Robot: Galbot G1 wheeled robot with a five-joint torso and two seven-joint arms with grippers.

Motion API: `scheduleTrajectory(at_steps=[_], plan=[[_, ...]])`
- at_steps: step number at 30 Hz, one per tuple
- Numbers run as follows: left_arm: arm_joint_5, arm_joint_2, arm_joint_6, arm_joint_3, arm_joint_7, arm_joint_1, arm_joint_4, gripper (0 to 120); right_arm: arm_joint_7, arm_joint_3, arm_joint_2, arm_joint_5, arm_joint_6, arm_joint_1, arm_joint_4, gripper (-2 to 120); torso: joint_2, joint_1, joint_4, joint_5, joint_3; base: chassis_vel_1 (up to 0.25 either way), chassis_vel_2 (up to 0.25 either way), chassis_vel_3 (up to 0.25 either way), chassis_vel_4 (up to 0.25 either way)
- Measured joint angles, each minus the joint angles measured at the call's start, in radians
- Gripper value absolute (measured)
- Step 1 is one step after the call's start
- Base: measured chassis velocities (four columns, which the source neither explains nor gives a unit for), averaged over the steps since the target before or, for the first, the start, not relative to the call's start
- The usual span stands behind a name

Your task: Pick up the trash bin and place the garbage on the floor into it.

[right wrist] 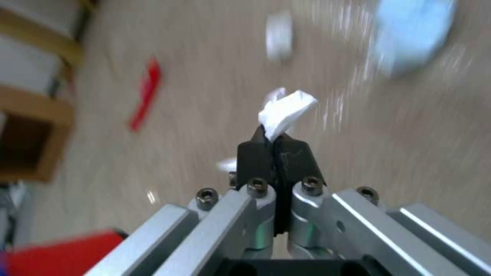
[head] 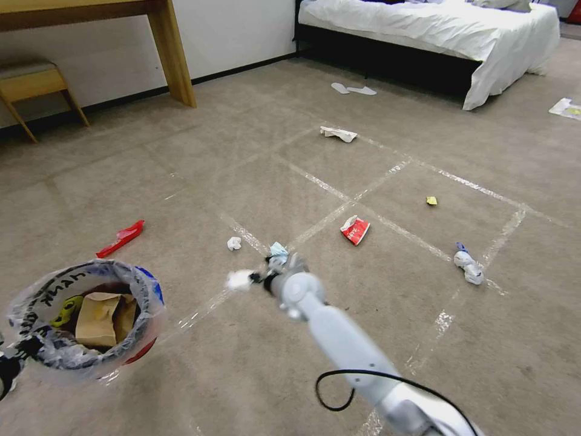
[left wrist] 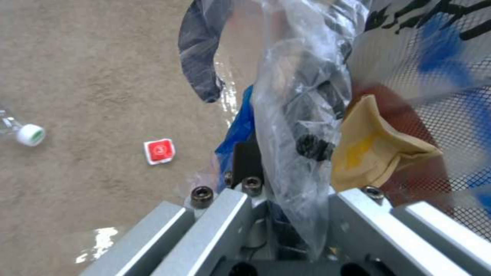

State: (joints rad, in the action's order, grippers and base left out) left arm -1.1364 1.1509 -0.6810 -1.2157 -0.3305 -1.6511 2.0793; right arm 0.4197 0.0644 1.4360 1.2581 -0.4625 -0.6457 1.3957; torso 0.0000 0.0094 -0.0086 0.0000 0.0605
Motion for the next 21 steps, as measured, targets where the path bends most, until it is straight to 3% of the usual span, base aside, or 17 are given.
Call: scheduleTrajectory(at_steps=[6,12,16,21], plan=[[-0.011,-0.012,-0.009,0.045,-0.015,0.026,0.0,0,-0.076,-0.049,-0.126,0.038,0.066,-0.001,0.21,0,0.0,0.0,0.0003,0.0003,0.0,0.0,0.0,0.0,0.0],[-0.058,-0.033,-0.026,0.091,-0.034,0.054,0.007,0,-0.216,-0.05,-0.29,0.102,0.196,0.019,0.445,0,0.0,0.0,0.0001,0.0001,0.0,0.0,0.0,0.0,0.0],[-0.08,-0.046,-0.033,0.097,-0.041,0.06,0.012,0,-0.266,-0.016,-0.347,0.145,0.255,0.053,0.536,0,0.0,0.0,0.0,0.0002,0.0,0.0,0.0,0.0,0.0],[-0.092,-0.056,-0.037,0.096,-0.045,0.054,0.016,0,-0.274,0.052,-0.353,0.194,0.272,0.108,0.594,0,0.0,0.0,0.0004,0.0001,0.0,0.0,0.0,0.0,0.0]])
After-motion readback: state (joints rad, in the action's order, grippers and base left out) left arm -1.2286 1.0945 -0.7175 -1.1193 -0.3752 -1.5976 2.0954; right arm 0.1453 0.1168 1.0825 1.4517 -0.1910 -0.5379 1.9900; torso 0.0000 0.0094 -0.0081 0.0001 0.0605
